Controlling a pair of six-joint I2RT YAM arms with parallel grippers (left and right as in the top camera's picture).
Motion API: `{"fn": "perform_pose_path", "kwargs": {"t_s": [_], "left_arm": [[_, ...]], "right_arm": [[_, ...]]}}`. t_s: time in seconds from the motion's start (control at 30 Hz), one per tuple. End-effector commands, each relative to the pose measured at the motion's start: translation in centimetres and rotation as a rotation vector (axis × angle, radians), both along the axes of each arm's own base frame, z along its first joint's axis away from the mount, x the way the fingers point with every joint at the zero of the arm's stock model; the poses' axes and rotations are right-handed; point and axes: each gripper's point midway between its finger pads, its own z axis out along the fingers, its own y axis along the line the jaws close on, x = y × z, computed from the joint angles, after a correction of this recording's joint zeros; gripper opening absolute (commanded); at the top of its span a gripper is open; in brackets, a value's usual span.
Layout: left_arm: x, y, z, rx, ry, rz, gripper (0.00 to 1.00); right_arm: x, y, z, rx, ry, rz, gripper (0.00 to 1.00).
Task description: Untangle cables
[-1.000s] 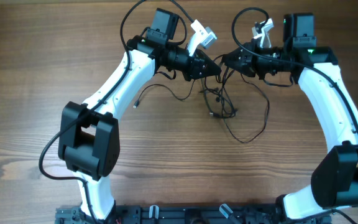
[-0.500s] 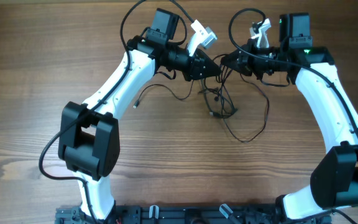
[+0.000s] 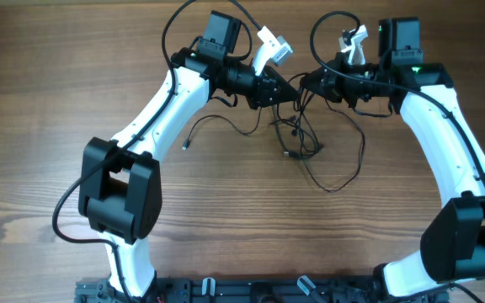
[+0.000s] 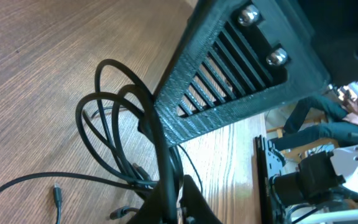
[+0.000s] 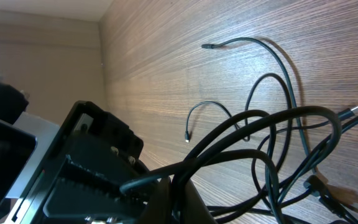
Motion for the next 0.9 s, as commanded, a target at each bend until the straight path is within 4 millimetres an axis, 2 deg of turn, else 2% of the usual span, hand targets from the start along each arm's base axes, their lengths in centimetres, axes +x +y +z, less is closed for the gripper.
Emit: {"fn": "perform_pose_path", "kwargs": {"t_s": [0.0, 0.2, 0.43, 0.53, 0.6, 0.67, 0.77, 0.87], "left_arm": [[-0.1, -0.1, 0.5, -0.015, -0.012, -0.014, 0.13], [-0.2, 0.0, 0.4, -0.011, -0.002, -0.014, 0.14], [-0.3, -0.3, -1.4, 0.007, 0.041, -0.020, 0.25], [-0.4, -0.4, -1.4, 0.007, 0.043, -0.023, 0.24], [-0.4, -0.4, -1.4, 0.003, 0.044, -0.025, 0.17], [-0.5, -0.4, -1.2, -0.005, 0.047, -0.031, 0.17], [-0.7, -0.6, -1.2, -0.007, 0.047, -0.037, 0.25], [-0.7, -0.6, -1.2, -0.007, 0.048, -0.037, 0.20]], "right_arm": [[0.2, 0.1, 0.1, -0.012, -0.015, 0.003, 0.04], [0.2, 0.2, 0.2, -0.007, -0.014, 0.006, 0.04], [0.1, 0.6, 0.7, 0.024, -0.030, 0.026, 0.04], [0.1, 0.6, 0.7, 0.024, -0.029, 0.026, 0.04], [0.1, 0.6, 0.8, 0.024, -0.030, 0.026, 0.04], [0.1, 0.6, 0.8, 0.024, -0.030, 0.026, 0.04], [0.1, 0.6, 0.7, 0.025, -0.029, 0.026, 0.04], [0.1, 0.6, 0.7, 0.024, -0.030, 0.026, 0.04]]}}
